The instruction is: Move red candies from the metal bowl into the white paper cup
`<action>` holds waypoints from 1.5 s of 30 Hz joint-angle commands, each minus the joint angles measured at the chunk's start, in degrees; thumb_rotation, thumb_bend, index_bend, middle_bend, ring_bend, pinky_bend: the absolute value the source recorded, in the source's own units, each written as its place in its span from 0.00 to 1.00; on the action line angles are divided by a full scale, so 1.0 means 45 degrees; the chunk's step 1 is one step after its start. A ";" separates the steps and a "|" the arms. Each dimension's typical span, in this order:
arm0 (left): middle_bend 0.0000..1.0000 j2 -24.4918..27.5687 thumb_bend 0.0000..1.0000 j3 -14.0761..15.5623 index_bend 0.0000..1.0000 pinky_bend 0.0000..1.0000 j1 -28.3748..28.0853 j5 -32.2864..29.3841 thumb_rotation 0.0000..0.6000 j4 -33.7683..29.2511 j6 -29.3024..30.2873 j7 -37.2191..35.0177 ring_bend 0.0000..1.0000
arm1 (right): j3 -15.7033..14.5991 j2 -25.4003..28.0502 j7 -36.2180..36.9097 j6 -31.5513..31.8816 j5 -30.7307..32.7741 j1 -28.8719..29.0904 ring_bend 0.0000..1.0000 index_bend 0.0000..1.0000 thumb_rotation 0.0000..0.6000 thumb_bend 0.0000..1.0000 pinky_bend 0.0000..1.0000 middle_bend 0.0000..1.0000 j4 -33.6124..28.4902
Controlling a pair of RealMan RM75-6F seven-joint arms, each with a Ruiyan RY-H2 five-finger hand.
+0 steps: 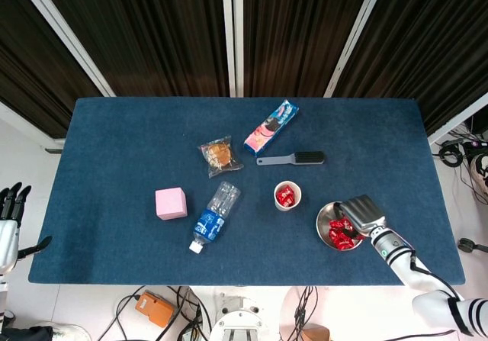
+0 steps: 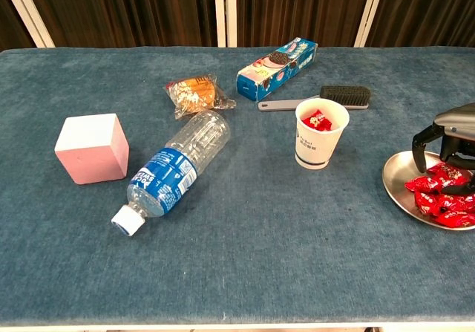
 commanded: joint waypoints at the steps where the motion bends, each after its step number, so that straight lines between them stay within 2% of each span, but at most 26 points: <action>1: 0.00 -0.0016 0.01 -0.0006 0.00 0.00 -0.0009 0.0002 1.00 0.0025 -0.0007 -0.0008 0.00 | 0.0083 -0.0184 0.0044 -0.0230 0.0114 0.0111 1.00 0.53 1.00 0.42 1.00 0.93 0.0188; 12: 0.00 -0.0061 0.01 0.0027 0.00 0.00 0.0086 -0.0055 1.00 0.0163 0.0031 -0.0157 0.00 | 0.0239 -0.0461 0.0154 -0.0520 0.0132 0.0283 1.00 0.67 1.00 0.54 1.00 0.93 0.0455; 21: 0.00 0.0002 0.01 0.0006 0.00 0.00 0.0116 0.0017 1.00 0.0124 0.0144 -0.0184 0.00 | 0.1558 0.0878 0.1057 0.0742 -0.0802 0.0511 1.00 0.68 1.00 0.54 1.00 0.93 -0.1271; 24: 0.00 0.0026 0.01 0.0000 0.00 0.00 0.0106 0.0042 1.00 0.0045 0.0154 -0.0127 0.00 | 0.2152 0.0796 0.1193 0.0653 -0.0732 0.0961 1.00 0.66 1.00 0.54 1.00 0.93 -0.1387; 29: 0.00 0.0076 0.01 -0.0014 0.00 0.00 0.0085 0.0043 1.00 -0.0062 0.0138 -0.0024 0.00 | 0.2591 0.0096 0.1056 -0.0202 -0.0199 0.1827 1.00 0.65 1.00 0.54 1.00 0.93 -0.0944; 38: 0.00 0.0099 0.01 -0.0012 0.00 0.00 0.0139 -0.0080 1.00 -0.0029 0.0107 0.0018 0.00 | 0.2574 -0.1123 0.0704 -0.0877 0.0255 0.2649 1.00 0.60 1.00 0.54 1.00 0.93 -0.0160; 41: 0.00 0.0076 0.01 -0.0015 0.00 0.00 0.0148 -0.0084 1.00 0.0014 0.0116 -0.0016 0.00 | 0.2449 -0.1169 0.0338 -0.0729 0.0265 0.2687 1.00 0.54 1.00 0.52 1.00 0.93 -0.0129; 45: 0.00 0.0036 0.01 -0.0019 0.00 0.00 0.0137 -0.0090 1.00 0.0066 0.0087 -0.0041 0.00 | 0.2325 -0.0983 0.0114 -0.0425 0.0253 0.2585 1.00 0.43 1.00 0.44 1.00 0.93 -0.0381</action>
